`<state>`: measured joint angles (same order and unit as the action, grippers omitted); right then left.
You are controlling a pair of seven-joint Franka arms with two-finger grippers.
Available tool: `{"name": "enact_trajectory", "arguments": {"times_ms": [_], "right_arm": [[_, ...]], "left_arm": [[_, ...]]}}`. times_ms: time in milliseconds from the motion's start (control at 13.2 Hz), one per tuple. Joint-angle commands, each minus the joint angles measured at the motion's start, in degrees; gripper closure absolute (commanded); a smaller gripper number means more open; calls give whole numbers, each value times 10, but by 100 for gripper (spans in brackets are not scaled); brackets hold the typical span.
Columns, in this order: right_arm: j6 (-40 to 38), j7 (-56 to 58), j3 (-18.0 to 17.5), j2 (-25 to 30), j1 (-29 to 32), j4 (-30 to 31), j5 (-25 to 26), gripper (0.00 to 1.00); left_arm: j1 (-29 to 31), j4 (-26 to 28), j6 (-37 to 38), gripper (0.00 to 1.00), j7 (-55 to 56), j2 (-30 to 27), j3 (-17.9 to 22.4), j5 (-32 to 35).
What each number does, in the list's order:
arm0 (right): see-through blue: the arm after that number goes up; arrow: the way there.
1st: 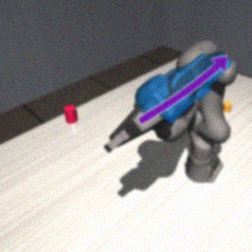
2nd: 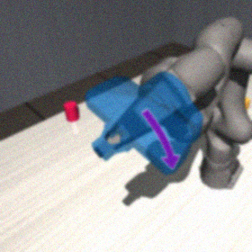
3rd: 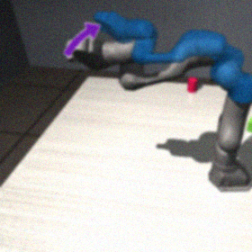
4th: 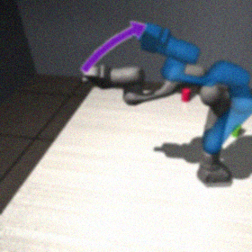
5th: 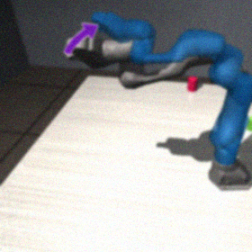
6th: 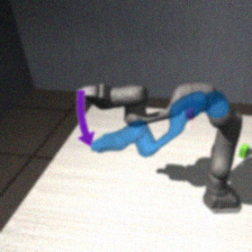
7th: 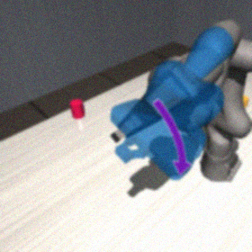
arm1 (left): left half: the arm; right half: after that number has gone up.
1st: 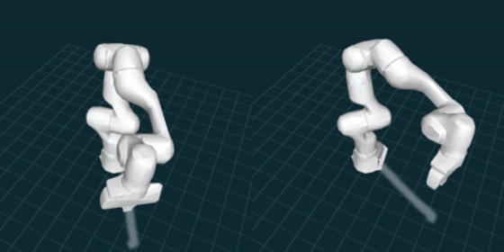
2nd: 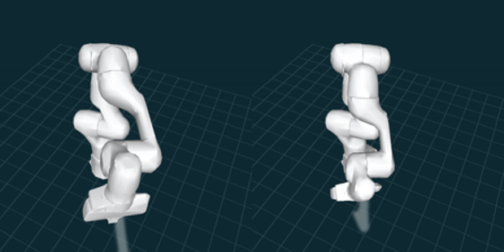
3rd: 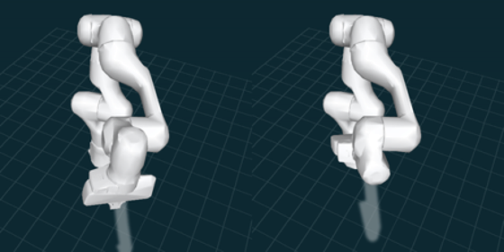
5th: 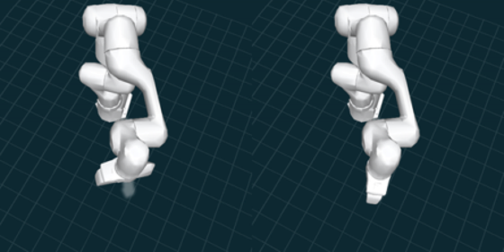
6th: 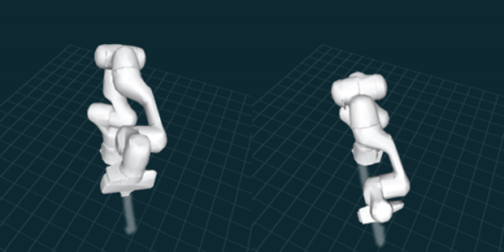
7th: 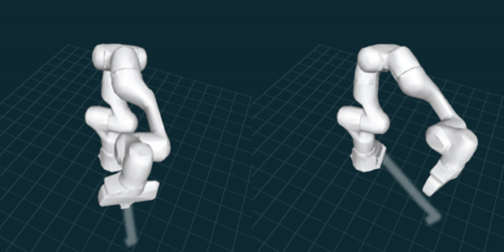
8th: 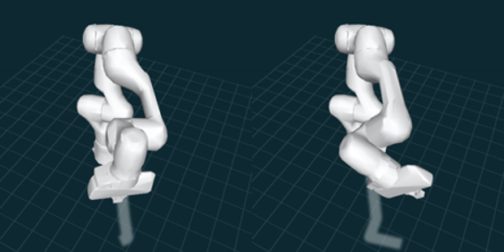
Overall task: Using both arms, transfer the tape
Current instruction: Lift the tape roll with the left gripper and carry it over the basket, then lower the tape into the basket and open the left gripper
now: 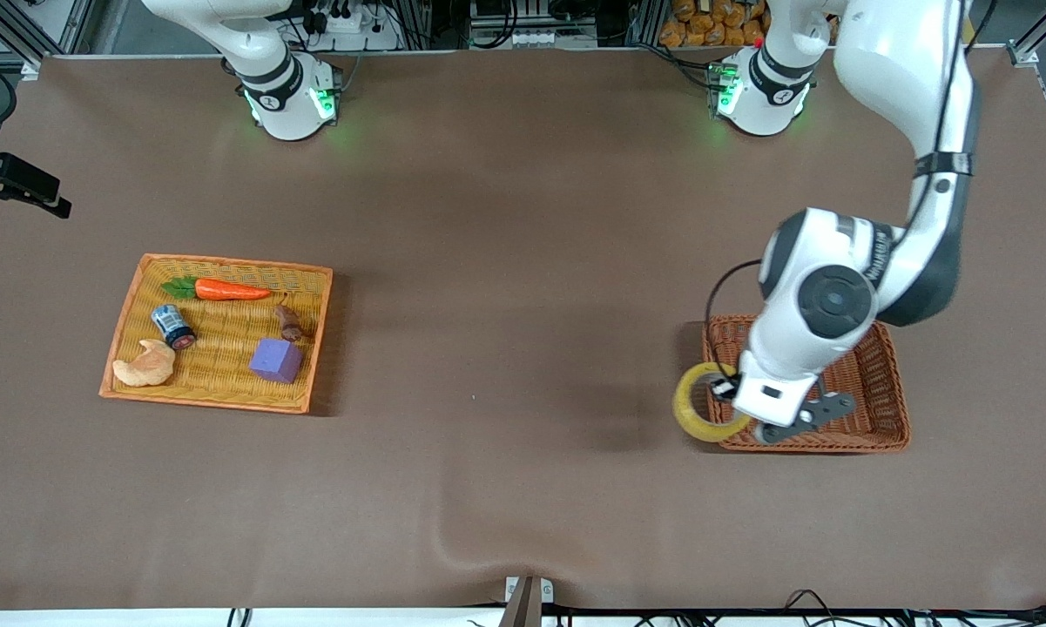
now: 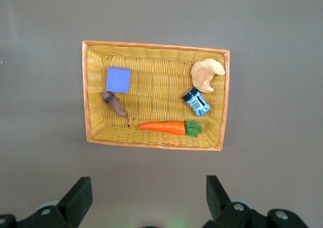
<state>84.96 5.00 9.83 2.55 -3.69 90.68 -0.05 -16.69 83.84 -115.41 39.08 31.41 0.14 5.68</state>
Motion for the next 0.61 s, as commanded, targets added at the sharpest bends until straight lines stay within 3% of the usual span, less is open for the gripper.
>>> {"name": "enact_trajectory", "arguments": {"times_ms": [0,303,531], "right_arm": [[-13,4,-8,3,10,-3,8,0],[-24,5,-7,3,12,-6,8,0],[-24,4,-7,3,14,-6,8,0]], "left_arm": [[37,13,4,100,-32,2,-8,19],[79,55,4,100,-85,-10,-8,19],[129,125,-32,100,-155,-81,-14,16]]}}
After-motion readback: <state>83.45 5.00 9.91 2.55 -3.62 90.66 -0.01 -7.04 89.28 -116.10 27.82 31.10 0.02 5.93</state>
